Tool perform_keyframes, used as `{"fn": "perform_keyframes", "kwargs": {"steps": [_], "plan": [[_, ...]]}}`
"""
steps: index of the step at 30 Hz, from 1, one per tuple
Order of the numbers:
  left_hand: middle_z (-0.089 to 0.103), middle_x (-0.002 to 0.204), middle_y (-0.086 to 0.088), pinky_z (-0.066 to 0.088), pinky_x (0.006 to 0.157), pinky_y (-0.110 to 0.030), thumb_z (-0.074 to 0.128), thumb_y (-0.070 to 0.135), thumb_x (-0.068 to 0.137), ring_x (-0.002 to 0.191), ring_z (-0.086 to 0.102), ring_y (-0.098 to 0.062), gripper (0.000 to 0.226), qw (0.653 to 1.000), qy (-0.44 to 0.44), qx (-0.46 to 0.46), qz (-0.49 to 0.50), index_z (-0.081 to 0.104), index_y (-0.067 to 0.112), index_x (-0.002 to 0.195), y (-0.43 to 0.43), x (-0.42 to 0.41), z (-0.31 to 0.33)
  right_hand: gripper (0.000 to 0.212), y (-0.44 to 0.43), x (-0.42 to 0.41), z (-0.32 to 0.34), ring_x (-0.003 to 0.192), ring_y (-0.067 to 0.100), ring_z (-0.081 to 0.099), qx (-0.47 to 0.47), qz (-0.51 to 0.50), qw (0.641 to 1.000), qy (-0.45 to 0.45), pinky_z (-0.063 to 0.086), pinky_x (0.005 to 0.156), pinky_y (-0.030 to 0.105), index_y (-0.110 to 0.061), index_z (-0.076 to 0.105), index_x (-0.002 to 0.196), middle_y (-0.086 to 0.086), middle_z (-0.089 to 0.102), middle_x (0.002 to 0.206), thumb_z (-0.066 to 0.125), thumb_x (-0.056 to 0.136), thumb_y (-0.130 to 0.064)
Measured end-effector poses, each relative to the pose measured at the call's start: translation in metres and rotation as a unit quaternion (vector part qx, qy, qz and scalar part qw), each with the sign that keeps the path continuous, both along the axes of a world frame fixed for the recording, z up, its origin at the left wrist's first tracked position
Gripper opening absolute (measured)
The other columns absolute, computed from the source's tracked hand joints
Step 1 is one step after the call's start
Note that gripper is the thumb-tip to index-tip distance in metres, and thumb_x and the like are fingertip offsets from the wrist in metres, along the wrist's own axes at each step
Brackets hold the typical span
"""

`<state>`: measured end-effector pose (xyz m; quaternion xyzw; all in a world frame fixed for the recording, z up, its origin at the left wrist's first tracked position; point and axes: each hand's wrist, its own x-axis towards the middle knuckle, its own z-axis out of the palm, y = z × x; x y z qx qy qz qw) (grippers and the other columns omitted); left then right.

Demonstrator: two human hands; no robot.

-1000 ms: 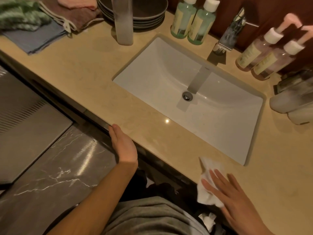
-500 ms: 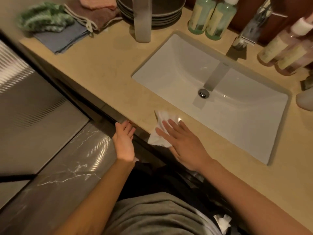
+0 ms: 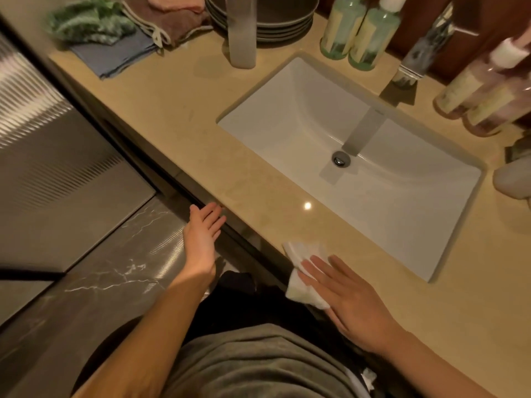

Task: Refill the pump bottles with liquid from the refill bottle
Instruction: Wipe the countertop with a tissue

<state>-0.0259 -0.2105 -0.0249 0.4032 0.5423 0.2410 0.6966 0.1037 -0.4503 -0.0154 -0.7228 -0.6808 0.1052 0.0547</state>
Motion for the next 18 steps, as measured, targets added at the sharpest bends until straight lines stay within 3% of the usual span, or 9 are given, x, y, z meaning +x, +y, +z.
{"fn": "perform_keyframes", "kwargs": {"steps": [7, 10, 13, 18], "plan": [[0.053, 0.135, -0.006, 0.038, 0.103, -0.031, 0.018, 0.041, 0.102, 0.115, 0.056, -0.018, 0.053, 0.999, -0.014, -0.021, 0.022, 0.046, 0.011, 0.136, -0.017, 0.004, -0.006, 0.048, -0.065, 0.033, 0.010, 0.142, 0.016, 0.025, -0.058, 0.088, 0.994, 0.003, 0.015, 0.118, 0.035, -0.016, 0.037, 0.144, -0.001, 0.031, 0.153, 0.035, 0.098, -0.031], [0.056, 0.131, -0.005, 0.040, 0.100, -0.031, 0.017, 0.043, 0.101, 0.112, 0.058, -0.015, 0.054, 1.000, -0.016, -0.014, 0.013, 0.047, 0.013, 0.134, -0.026, 0.000, -0.008, 0.053, -0.031, 0.038, 0.004, 0.142, 0.018, 0.022, -0.034, 0.117, 0.992, -0.026, 0.013, 0.118, 0.038, -0.017, 0.033, 0.146, 0.001, 0.031, 0.152, 0.040, 0.095, -0.030], [0.059, 0.126, -0.003, 0.040, 0.100, -0.032, 0.018, 0.043, 0.101, 0.109, 0.059, -0.014, 0.053, 1.000, -0.017, -0.014, 0.017, 0.050, 0.015, 0.132, -0.033, -0.005, -0.010, 0.053, 0.030, 0.025, -0.005, 0.136, 0.023, 0.035, 0.001, 0.125, 0.991, -0.047, 0.018, 0.115, 0.042, -0.011, 0.041, 0.141, 0.007, 0.041, 0.147, 0.040, 0.090, -0.026], [0.061, 0.124, -0.007, 0.040, 0.105, -0.038, 0.021, 0.042, 0.101, 0.118, 0.055, -0.021, 0.049, 0.998, -0.004, -0.021, 0.063, 0.055, 0.016, 0.125, -0.028, -0.008, -0.012, 0.051, 0.134, -0.003, -0.004, 0.135, 0.027, 0.039, 0.019, 0.042, 0.998, -0.038, 0.016, 0.112, 0.042, -0.008, 0.041, 0.141, 0.011, 0.041, 0.146, 0.044, 0.093, -0.021]]}}
